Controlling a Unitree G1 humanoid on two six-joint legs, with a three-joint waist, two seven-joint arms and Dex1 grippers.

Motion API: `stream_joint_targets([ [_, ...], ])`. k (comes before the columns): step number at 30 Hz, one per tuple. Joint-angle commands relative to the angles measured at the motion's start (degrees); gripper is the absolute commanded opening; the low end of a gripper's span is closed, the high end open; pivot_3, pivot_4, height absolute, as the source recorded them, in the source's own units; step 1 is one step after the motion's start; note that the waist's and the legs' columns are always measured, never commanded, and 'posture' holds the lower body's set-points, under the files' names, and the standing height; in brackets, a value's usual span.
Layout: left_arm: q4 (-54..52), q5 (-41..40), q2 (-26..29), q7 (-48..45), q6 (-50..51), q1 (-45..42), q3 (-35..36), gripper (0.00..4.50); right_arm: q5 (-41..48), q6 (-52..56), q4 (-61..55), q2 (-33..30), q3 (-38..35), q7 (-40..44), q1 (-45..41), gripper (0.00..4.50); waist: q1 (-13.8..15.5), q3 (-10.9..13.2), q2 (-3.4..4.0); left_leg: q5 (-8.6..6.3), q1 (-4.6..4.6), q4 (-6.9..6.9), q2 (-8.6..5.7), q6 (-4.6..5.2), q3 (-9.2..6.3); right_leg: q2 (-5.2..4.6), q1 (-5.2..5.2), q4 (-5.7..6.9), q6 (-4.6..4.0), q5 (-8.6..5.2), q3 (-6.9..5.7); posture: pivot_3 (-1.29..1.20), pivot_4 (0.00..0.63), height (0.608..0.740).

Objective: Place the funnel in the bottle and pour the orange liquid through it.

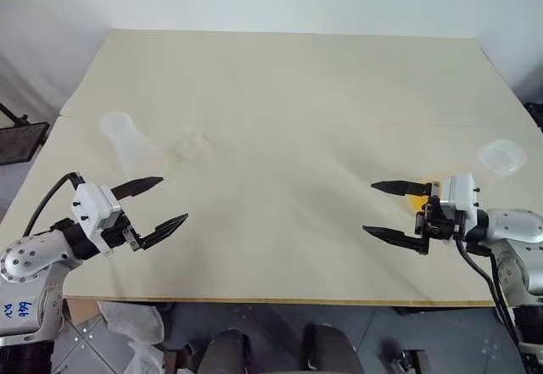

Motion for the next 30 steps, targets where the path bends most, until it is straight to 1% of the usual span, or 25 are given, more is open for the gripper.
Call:
stream_joint_targets([
  [1, -3.3, -1.8, -0.9, 2.9, 1.9, 1.1, 2.0, 4.5, -0.3, -1.2, -0.8, 1.7, 0.5, -0.6, -1.3, 4.47, 0.0, 0.0, 0.0, 0.0, 0.0, 0.0, 0.0, 0.0, 0.0, 0.0, 0.0, 0.01, 0.0, 0.0, -0.01, 0.0, 0.15, 0.74],
  [4, -6.8, -6.5, -3.3, 6.6, 6.8, 4.8, 5.1, 4.5, 0.3, 0.2, -2.5, 4.8, 1.8, -2.8, -3.3, 4.47, -0.4, 0.0, 0.0, 0.0, 0.0, 0.0, 0.03, 0.0, -0.01, 0.01, -0.01, 0.02, 0.0, 0.0, -0.01, 0.0, 0.15, 0.74],
  [6, -8.6, -6.9, -5.5, 11.3, 8.5, 7.3, 7.9, 4.5, 0.6, 1.1, -3.6, 7.0, 2.9, -4.4, -5.0, 4.47, -0.8, 0.0, 0.0, 0.0, 0.01, -0.01, 0.1, 0.0, 0.0, 0.01, -0.02, 0.03, 0.0, 0.0, 0.01, 0.0, 0.15, 0.74],
  [9, -9.2, -9.0, -10.9, 18.7, 8.5, 10.2, 14.2, 4.5, 0.5, 2.2, -4.7, 10.7, 4.7, -7.2, -8.1, 4.47, -0.9, 0.0, 0.0, 0.0, 0.01, 0.03, 0.12, -0.01, -0.05, 0.01, -0.01, 0.08, 0.0, 0.0, 0.01, 0.0, 0.15, 0.74],
  [12, -8.3, -7.9, -15.6, 24.8, 6.0, 12.9, 19.7, 4.5, -0.6, 2.4, -4.6, 13.6, 6.5, -8.9, -10.7, 4.47, -0.9, 0.0, -0.01, 0.0, 0.01, 0.05, 0.14, 0.0, -0.08, 0.0, -0.01, 0.1, 0.0, 0.0, 0.01, 0.0, 0.15, 0.74],
  [14, -8.3, -8.4, -17.7, 27.6, 5.7, 13.8, 21.6, 4.5, -1.5, 2.3, -4.0, 14.8, 7.7, -9.7, -12.1, 4.47, -0.6, 0.0, -0.01, 0.0, 0.01, 0.04, 0.11, 0.0, -0.09, -0.01, 0.0, 0.08, 0.0, 0.0, 0.01, 0.0, 0.15, 0.74],
  [16, -8.8, -9.8, -18.6, 28.5, 6.5, 13.9, 21.6, 4.5, -2.8, 2.0, -3.2, 15.5, 8.8, -10.0, -13.1, 4.47, 0.0, 0.0, -0.02, 0.0, 0.01, 0.05, 0.06, 0.0, -0.09, -0.03, 0.0, 0.07, 0.0, 0.0, 0.0, 0.0, 0.15, 0.74],
  [18, -8.9, -11.5, -18.6, 28.9, 7.9, 13.2, 21.1, 4.5, -4.2, 1.5, -2.5, 15.4, 9.9, -9.9, -13.6, 4.47, 0.6, 0.0, -0.04, -0.01, 0.0, 0.09, 0.05, 0.01, -0.19, -0.05, 0.07, 0.07, 0.0, 0.0, -0.01, 0.0, 0.15, 0.74],
  [21, -6.9, -10.7, -15.7, 28.6, 9.3, 9.6, 18.9, 4.5, -4.5, 1.3, -2.4, 15.5, 10.3, -9.6, -13.8, 4.47, 0.9, 0.0, -0.06, -0.02, 0.01, 0.09, 0.0, 0.02, -0.21, -0.04, 0.1, 0.04, 0.0, 0.0, -0.01, 0.0, 0.15, 0.74],
  [23, -3.6, -7.8, -11.7, 30.7, 14.1, 3.6, 14.7, 4.5, -4.2, 1.7, -2.8, 15.4, 10.1, -9.7, -13.8, 4.47, 1.3, 0.0, -0.05, -0.02, 0.0, 0.09, -0.05, 0.03, -0.22, -0.02, 0.1, 0.03, 0.0, 0.0, -0.07, 0.0, 0.15, 0.74],
  [24, -2.7, -8.1, -10.3, 31.0, 16.2, 0.5, 12.9, 4.5, -3.9, 1.8, -2.9, 15.3, 9.9, -9.6, -13.7, 4.47, 1.4, 0.0, -0.05, -0.01, 0.01, 0.1, -0.06, 0.02, -0.25, -0.01, 0.11, 0.08, 0.0, 0.0, -0.09, 0.0, 0.15, 0.74],
  [25, -0.7, -7.0, -8.9, 31.6, 16.8, -2.7, 11.5, 4.5, -3.8, 1.9, -3.1, 15.1, 9.8, -9.6, -13.6, 4.47, 1.3, 0.0, -0.06, -0.01, 0.0, 0.1, -0.05, 0.02, -0.25, 0.02, 0.11, 0.06, 0.0, 0.0, -0.11, 0.0, 0.15, 0.74],
  [28, 4.0, -5.2, -7.2, 34.1, 18.4, -9.9, 9.7, 4.5, -3.6, 2.2, -3.9, 15.0, 9.6, -9.7, -13.3, 4.47, 0.6, 0.0, -0.07, -0.02, 0.02, 0.06, -0.07, 0.02, -0.18, 0.02, 0.08, 0.08, 0.0, 0.0, -0.09, 0.0, 0.15, 0.74],
  [30, 6.4, -5.5, -6.7, 34.4, 20.7, -14.8, 7.8, 4.5, -3.4, 2.5, -4.6, 15.0, 9.5, -10.0, -12.8, 4.47, -0.1, 0.0, -0.07, -0.04, 0.01, -0.04, -0.07, 0.0, -0.19, 0.02, 0.01, 0.08, 0.0, 0.0, -0.15, 0.0, 0.15, 0.74],
])
